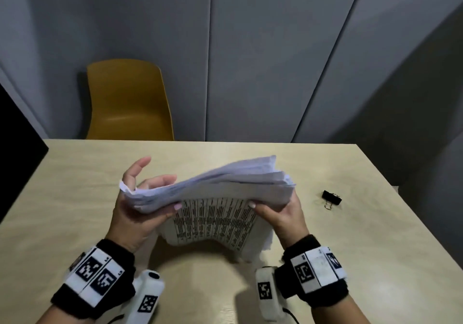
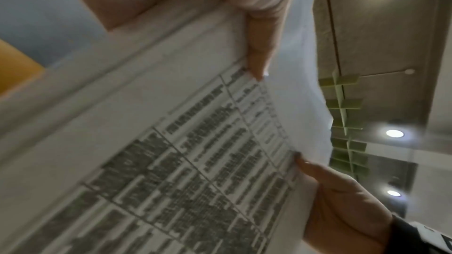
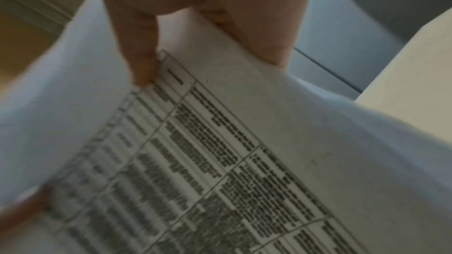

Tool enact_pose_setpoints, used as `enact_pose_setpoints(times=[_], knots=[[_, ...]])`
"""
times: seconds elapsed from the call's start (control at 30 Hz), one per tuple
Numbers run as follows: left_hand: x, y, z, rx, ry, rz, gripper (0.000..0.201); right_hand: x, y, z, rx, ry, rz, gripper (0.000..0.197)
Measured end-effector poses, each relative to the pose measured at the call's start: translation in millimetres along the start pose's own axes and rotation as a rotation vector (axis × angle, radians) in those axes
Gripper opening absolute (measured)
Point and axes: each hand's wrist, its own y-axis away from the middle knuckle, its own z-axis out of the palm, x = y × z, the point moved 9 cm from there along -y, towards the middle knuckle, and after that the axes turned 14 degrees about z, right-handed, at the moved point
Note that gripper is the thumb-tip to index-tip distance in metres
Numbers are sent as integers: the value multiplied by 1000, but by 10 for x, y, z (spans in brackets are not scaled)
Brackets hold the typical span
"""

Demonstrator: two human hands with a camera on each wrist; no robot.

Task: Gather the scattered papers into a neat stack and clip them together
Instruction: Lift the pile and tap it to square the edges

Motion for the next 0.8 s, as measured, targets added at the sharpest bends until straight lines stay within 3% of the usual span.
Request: enact_pose_setpoints(times=[0.07,0.13,0.27,0.37,0.43,0.53,0.7,0.8], knots=[[50,-19,3,47,-134,41,58,-20,3,43,42,-6,-44,40],[140,-64,-25,126,-139,70,41,-94,46,77,50,9,-105,23],[100,-25,-119,110,-129,57,71,-31,94,-10,55,-12,-84,39],[-4,89,-80,137,26,-26,92,125,96,32,64,54,-17,43],[-2,105,-50,184,13,-50,87,134,90,76,76,30,-9,41],[117,40,-60,246,-43,25,88,-4,113,91,64,-22,-71,57],[259,33,-128,254,-210,208,92,-395,247,106,174,140,-281,100],[445,54,-29,182,-484,406,75,-628,365,226,294,418,-493,92]])
